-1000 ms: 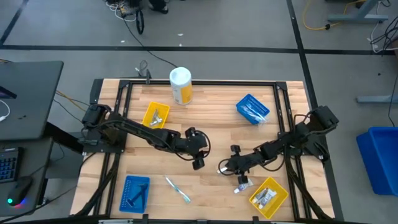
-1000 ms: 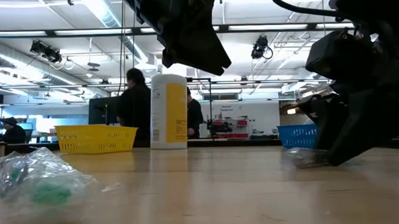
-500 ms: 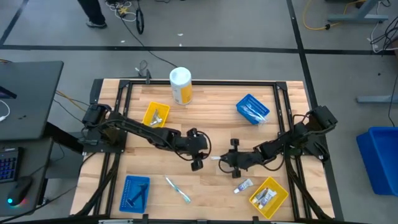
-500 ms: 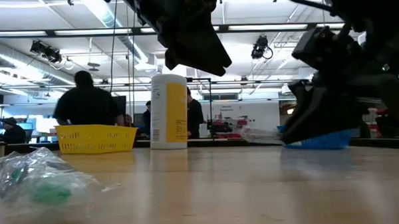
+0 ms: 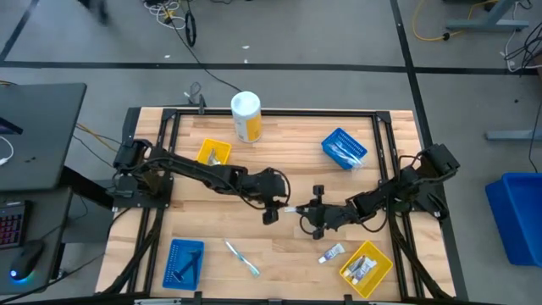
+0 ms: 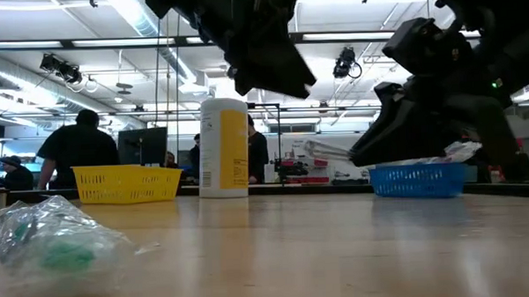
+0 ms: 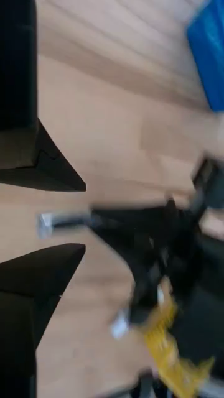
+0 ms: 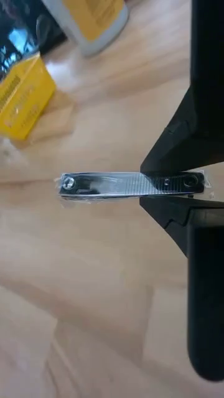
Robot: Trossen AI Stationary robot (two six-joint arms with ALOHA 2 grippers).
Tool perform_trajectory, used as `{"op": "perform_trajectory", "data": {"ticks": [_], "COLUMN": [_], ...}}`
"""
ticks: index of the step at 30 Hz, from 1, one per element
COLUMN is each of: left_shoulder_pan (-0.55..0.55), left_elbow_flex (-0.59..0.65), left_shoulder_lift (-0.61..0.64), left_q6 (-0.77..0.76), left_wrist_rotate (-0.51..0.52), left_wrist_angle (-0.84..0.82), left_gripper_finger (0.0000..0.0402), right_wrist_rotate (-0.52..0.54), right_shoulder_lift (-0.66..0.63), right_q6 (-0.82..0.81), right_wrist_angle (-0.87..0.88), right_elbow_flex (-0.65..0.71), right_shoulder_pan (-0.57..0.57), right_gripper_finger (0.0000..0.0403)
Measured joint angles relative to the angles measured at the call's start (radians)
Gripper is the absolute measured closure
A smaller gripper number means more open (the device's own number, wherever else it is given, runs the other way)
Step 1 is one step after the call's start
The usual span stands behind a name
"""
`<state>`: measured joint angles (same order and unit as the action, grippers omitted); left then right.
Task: Pick & Place Travel size toiletries
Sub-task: Put the silver nail cutter into the top yellow bin
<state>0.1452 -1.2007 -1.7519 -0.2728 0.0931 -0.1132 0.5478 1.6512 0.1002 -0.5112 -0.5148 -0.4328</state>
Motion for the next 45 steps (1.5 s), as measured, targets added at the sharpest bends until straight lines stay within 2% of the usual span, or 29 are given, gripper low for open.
{"op": "perform_trajectory", "data": {"ticks": [6, 10, 29, 45], "left_shoulder_pan": [0.007, 0.004, 0.006, 0.005], "left_elbow_flex": [0.000, 0.000, 0.000, 0.000], "left_shoulder_lift": [0.000, 0.000, 0.000, 0.000], "left_q6": [0.046, 0.040, 0.050, 0.053], "left_wrist_rotate": [-0.012, -0.005, 0.028, 0.028], "left_wrist_angle": [0.054, 0.032, -0.011, -0.012], "left_gripper_finger": [0.0226, 0.0216, 0.0216, 0.0317], "right_wrist_rotate": [0.020, 0.020, 0.061, 0.061], "right_shoulder_lift": [0.000, -0.002, -0.002, -0.002], "right_q6": [0.032, 0.042, 0.074, 0.073], "right_wrist_angle": [-0.060, -0.145, -0.302, -0.347], "right_elbow_flex": [0.000, -0.001, -0.002, -0.002], "right_shoulder_pan": [0.029, 0.044, 0.047, 0.047], "right_gripper_finger": [0.0333, 0.0334, 0.0334, 0.0333]}}
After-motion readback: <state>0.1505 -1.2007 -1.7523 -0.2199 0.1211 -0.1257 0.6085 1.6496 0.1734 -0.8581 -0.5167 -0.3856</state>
